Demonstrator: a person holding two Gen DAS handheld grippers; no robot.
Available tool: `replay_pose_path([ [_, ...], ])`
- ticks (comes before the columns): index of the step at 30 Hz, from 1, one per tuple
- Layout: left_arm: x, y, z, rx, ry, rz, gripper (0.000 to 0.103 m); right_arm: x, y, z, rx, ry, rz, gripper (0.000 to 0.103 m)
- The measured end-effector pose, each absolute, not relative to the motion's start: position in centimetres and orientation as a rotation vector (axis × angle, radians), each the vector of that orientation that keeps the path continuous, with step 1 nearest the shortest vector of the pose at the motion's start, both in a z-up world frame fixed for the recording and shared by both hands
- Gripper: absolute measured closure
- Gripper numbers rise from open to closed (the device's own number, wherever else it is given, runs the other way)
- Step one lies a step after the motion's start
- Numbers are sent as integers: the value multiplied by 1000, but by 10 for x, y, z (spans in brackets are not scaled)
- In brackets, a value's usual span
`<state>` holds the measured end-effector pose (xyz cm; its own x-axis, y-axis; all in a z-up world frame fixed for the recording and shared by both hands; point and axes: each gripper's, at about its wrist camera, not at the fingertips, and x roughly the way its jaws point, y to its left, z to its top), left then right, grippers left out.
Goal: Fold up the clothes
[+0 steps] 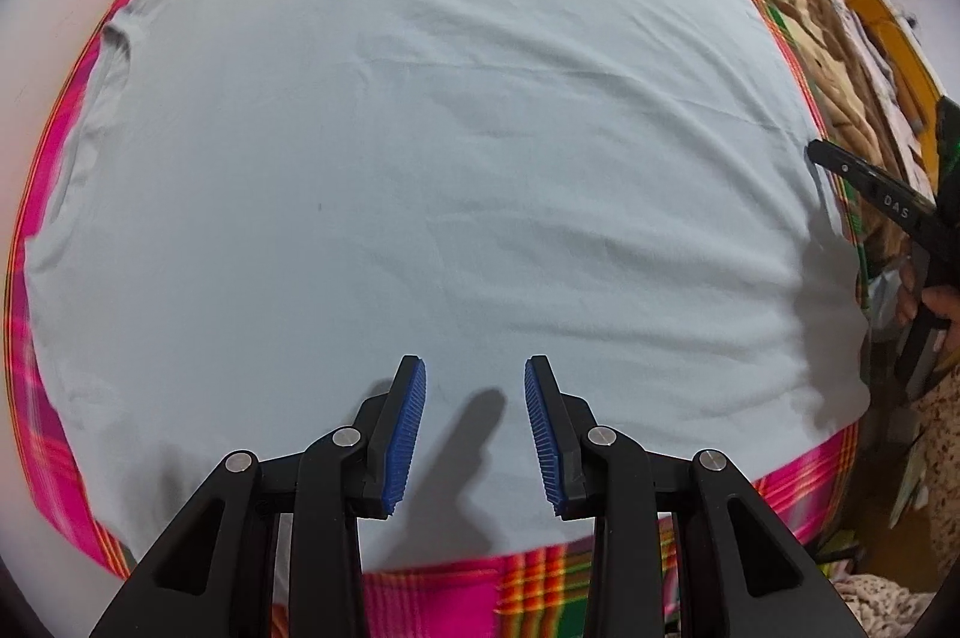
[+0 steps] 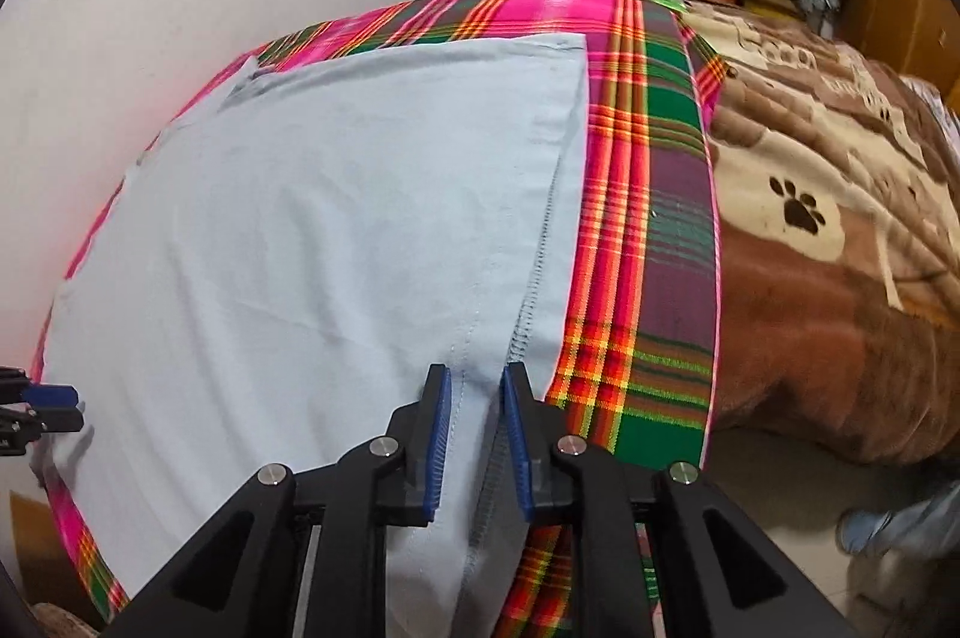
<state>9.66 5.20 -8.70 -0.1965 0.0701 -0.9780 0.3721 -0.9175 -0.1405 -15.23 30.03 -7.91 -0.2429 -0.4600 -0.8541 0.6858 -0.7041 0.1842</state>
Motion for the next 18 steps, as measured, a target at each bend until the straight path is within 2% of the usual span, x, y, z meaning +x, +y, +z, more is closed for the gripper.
replay_pose_path([
  [2,99,57,-86,1840,524,-2208,67,-155,304,-79,1276,254,-1981,91],
  [3,99,59,-85,1827,525,-2203,67,-157,307,-79,1281,222,-1968,101],
  [11,105,76,-88,1812,532,-2153,66,-181,326,-74,1313,129,-1975,101],
  [16,89,89,-107,1818,548,-2094,66,-170,319,-79,1312,227,-1973,101],
  [18,84,93,-112,1818,560,-2079,66,-171,323,-77,1318,193,-1994,101],
])
